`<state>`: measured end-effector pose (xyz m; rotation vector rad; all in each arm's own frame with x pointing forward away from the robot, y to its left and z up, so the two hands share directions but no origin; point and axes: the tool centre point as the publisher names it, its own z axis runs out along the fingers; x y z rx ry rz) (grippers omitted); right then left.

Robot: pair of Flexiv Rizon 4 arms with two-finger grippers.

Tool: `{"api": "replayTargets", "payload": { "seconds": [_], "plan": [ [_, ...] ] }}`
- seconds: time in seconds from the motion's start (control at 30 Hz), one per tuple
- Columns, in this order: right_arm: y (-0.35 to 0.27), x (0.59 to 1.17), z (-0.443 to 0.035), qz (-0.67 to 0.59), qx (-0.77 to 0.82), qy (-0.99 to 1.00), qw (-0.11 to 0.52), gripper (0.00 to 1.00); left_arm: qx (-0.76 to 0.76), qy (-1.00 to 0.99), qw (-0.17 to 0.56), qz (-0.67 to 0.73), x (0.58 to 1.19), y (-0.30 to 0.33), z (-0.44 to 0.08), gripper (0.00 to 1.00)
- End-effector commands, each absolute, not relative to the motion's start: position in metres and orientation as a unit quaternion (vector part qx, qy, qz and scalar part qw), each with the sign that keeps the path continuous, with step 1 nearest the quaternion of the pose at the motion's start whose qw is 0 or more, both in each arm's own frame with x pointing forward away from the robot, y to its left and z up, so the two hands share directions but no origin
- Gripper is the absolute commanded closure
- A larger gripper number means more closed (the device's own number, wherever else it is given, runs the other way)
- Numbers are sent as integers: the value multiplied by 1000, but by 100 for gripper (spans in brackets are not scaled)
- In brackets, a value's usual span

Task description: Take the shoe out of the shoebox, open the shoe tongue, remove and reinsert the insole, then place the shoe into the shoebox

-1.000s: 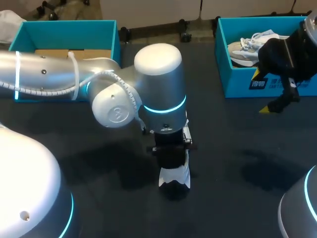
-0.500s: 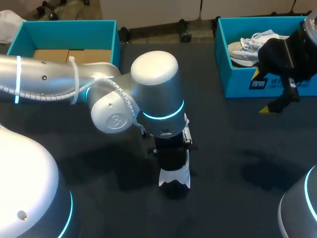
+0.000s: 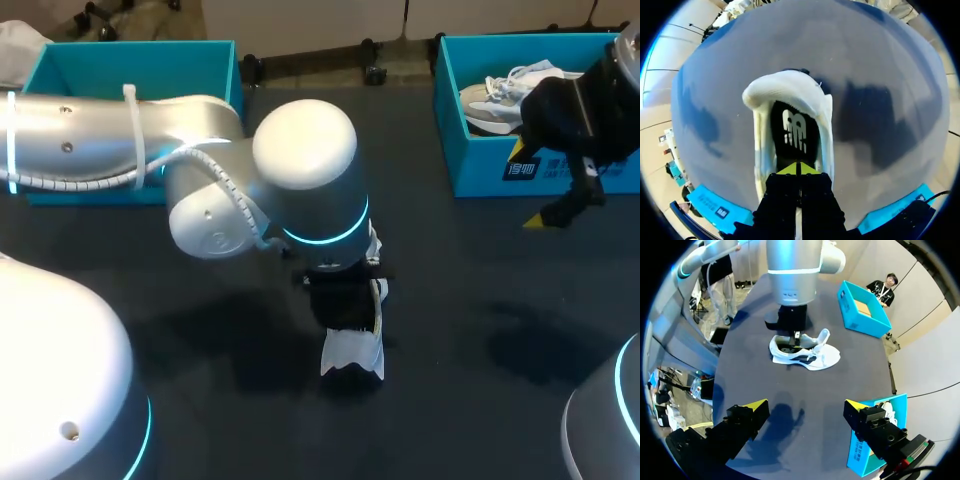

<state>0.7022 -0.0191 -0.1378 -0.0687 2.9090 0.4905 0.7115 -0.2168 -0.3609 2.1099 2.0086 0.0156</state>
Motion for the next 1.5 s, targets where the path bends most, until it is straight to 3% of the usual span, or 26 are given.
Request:
{"api": "replayTargets", "payload": {
  "seconds": [0.03, 0.33, 0.37, 0.4, 0.43, 0.47, 0.5, 0.53, 0.57, 1.5],
  "plan": [
    [-18, 704, -138, 164, -23, 982, 93, 0, 718, 683, 130, 20, 711, -215, -352, 100],
    [-18, 704, -138, 164, -23, 982, 93, 0, 719, 676, 156, 45, 725, -221, -346, 100],
    [-18, 704, -138, 164, -23, 982, 93, 0, 717, 678, 156, 45, 726, -221, -346, 96],
    [-18, 704, -138, 164, -23, 982, 93, 0, 717, 678, 152, 50, 727, -221, -347, 85],
    [-18, 704, -138, 164, -23, 982, 93, 0, 716, 679, 154, 47, 728, -221, -347, 63],
    [-18, 704, -138, 164, -23, 982, 93, 0, 715, 680, 152, 47, 729, -221, -348, 55],
    [-18, 704, -138, 164, -23, 982, 93, 0, 715, 681, 152, 47, 728, -220, -347, 38],
    [-18, 704, -138, 164, -23, 982, 93, 0, 713, 683, 151, 46, 728, -220, -347, 9],
    [-18, 704, -138, 164, -23, 982, 93, 0, 713, 684, 150, 44, 730, -220, -347, 0],
    [-18, 704, -138, 164, -23, 982, 93, 0, 717, 689, 108, 12, 734, -218, -331, 0]
  ]
}}
